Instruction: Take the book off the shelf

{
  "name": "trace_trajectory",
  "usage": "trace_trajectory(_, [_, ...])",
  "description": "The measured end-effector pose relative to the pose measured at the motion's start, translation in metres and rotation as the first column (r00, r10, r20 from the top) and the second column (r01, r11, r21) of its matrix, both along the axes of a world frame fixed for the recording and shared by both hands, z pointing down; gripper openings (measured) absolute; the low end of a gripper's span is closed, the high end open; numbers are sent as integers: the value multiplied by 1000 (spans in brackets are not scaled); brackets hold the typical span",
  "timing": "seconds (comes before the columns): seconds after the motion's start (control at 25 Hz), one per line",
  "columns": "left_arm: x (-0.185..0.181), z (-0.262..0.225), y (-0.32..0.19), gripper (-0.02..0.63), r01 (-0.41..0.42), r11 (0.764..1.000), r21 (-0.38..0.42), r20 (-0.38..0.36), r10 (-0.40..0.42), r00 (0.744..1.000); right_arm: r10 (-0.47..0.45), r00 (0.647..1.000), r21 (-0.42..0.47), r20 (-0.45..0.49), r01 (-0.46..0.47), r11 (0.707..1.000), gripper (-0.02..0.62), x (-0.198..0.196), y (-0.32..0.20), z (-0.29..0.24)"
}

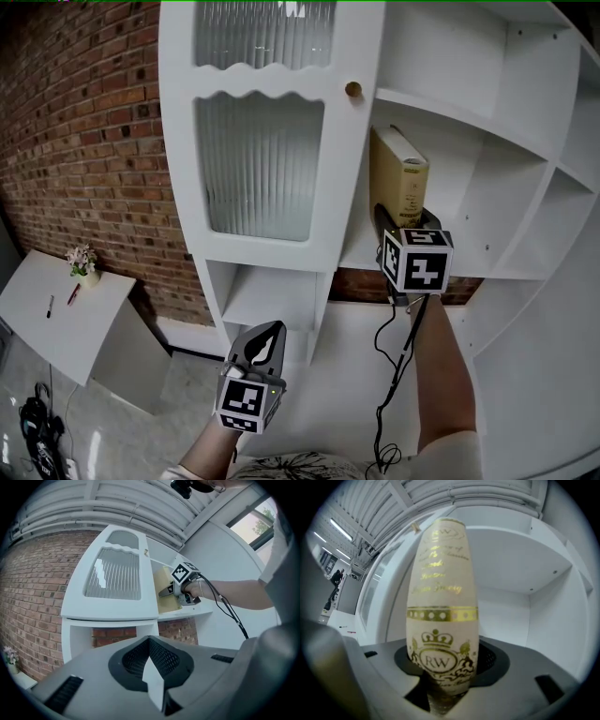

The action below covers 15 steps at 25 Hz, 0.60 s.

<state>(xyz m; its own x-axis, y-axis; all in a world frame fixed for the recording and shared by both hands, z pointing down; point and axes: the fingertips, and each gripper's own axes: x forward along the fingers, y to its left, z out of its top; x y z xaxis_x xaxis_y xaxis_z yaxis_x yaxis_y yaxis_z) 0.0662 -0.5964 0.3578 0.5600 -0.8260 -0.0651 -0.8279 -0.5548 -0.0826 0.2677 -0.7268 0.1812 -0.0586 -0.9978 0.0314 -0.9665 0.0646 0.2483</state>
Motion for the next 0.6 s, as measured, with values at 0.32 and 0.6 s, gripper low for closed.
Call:
trace_trajectory(0.32, [2, -1, 31, 8, -21, 1000, 12, -8, 21, 1000, -11, 1000, 59, 12, 10, 998, 225, -5, 79, 0])
trace_trajectory(0.6, [1, 1, 70, 8, -48, 999, 3, -4, 48, 999, -53, 999, 105, 7, 52, 993, 224, -22, 156, 10])
